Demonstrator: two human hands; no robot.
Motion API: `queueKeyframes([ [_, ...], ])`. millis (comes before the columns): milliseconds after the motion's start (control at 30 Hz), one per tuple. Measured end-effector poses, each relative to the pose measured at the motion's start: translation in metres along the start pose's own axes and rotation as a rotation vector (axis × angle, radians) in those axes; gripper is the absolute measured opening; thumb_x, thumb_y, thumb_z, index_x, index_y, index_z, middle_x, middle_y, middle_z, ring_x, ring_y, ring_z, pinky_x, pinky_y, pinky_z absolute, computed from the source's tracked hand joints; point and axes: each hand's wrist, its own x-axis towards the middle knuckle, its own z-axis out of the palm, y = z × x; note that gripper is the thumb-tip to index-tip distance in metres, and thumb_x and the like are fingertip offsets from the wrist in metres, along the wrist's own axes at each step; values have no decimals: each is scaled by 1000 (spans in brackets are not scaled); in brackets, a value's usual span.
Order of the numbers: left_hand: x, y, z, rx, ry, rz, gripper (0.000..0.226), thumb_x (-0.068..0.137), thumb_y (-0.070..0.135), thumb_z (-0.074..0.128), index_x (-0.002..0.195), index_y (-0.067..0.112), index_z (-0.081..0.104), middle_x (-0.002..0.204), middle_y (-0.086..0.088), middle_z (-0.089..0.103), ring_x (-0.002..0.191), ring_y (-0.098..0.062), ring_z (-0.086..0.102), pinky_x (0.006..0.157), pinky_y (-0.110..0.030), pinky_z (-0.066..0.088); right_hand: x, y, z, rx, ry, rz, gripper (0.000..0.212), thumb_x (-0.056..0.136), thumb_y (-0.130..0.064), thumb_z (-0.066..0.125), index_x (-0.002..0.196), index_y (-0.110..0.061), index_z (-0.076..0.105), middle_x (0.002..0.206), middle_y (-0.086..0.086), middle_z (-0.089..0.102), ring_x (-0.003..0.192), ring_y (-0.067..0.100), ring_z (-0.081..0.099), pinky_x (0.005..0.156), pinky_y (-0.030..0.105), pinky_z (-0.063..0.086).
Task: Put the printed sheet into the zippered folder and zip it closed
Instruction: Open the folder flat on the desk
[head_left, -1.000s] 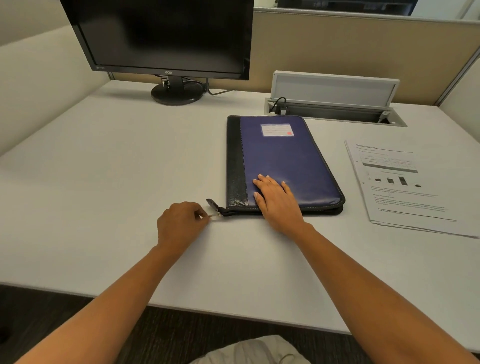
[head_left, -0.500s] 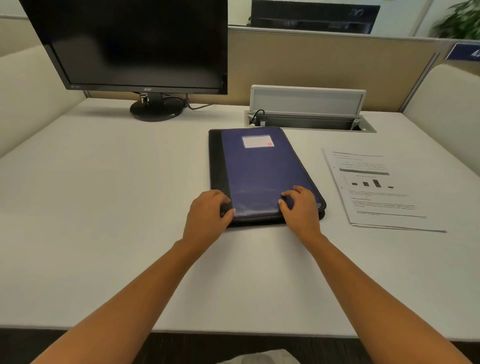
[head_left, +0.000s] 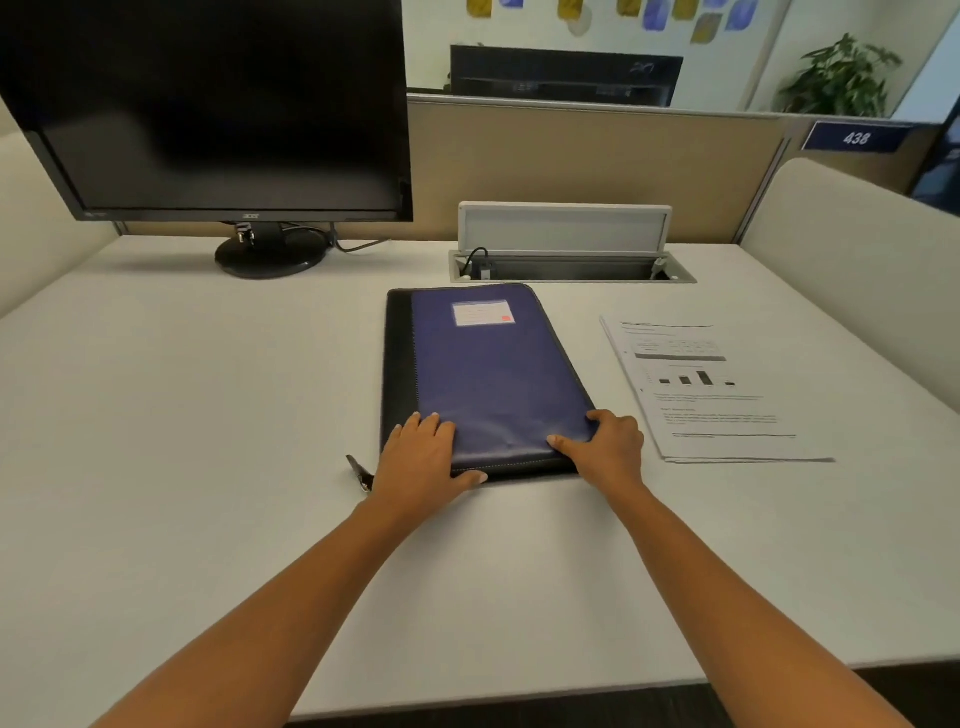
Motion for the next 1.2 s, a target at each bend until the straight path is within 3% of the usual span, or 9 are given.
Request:
queueKeyframes([
  [200,-4,-3,2,95,4,2,73,79,67,45,132,18,34,143,-7,37,136,-33,28,111,-49,25,-7,-10,-1,121,37,69,62,77,-33,71,125,-8,41,128,17,41,118,31,43,95,36,42],
  [367,-7,-6,-8,47,83,18,66,86,61,38,134,16,32,142,-8,40,127,-29,42,99,-42,44,-10,-36,-14,460,172,61,41,85,-27,61,120,-12,47,122,11,43,113,28,47,92,36,44],
  [500,-11,-8,-21,-130,277,21,58,89,53,41,133,14,36,121,-4,56,93,-19,58,73,-27,49,-16,-72,-30,817,209,-100,22,92,-28,50,112,-19,49,116,5,48,103,16,51,78,21,44],
  [600,-17,-9,-29,-291,384,25,44,91,43,46,123,14,46,99,-3,65,63,-10,48,53,-6,33,-22,-92,-33,923,143,-271,25,96,-31,39,117,-21,47,116,4,54,104,16,54,84,27,51],
  [733,-24,-12,-35,-458,488,11,34,93,32,47,119,11,52,82,-1,63,59,-9,48,51,-4,29,-23,-94,-20,900,13,-339,28,97,-36,31,116,-23,48,114,1,57,102,13,55,81,24,49],
  [867,-31,-23,-38,-686,571,-92,36,95,29,42,121,8,53,86,-4,68,63,-9,55,58,-11,42,-15,-62,4,518,-157,-365,33,94,-33,45,122,-16,49,123,2,55,117,19,50,91,24,40],
  [967,-38,-33,-37,-901,628,-182,29,97,29,38,97,10,59,66,-1,58,55,-15,51,52,-28,46,-8,-34,22,162,-254,-367,45,91,-32,52,132,-15,42,140,6,45,130,21,39,104,31,34],
  [1033,-42,-40,-36,-1037,631,-265,31,97,31,36,78,16,54,68,-13,54,60,-23,50,58,-43,47,-4,-18,29,-22,-291,-372,52,91,-36,52,137,-16,37,146,7,36,136,22,31,111,36,28],
  [1200,-51,-55,-33,-1208,657,-486,40,97,38,31,69,15,49,70,-6,53,66,-12,55,60,-26,51,0,2,33,-225,-281,-438,54,89,-45,49,137,-22,38,151,2,29,140,19,23,114,40,22],
])
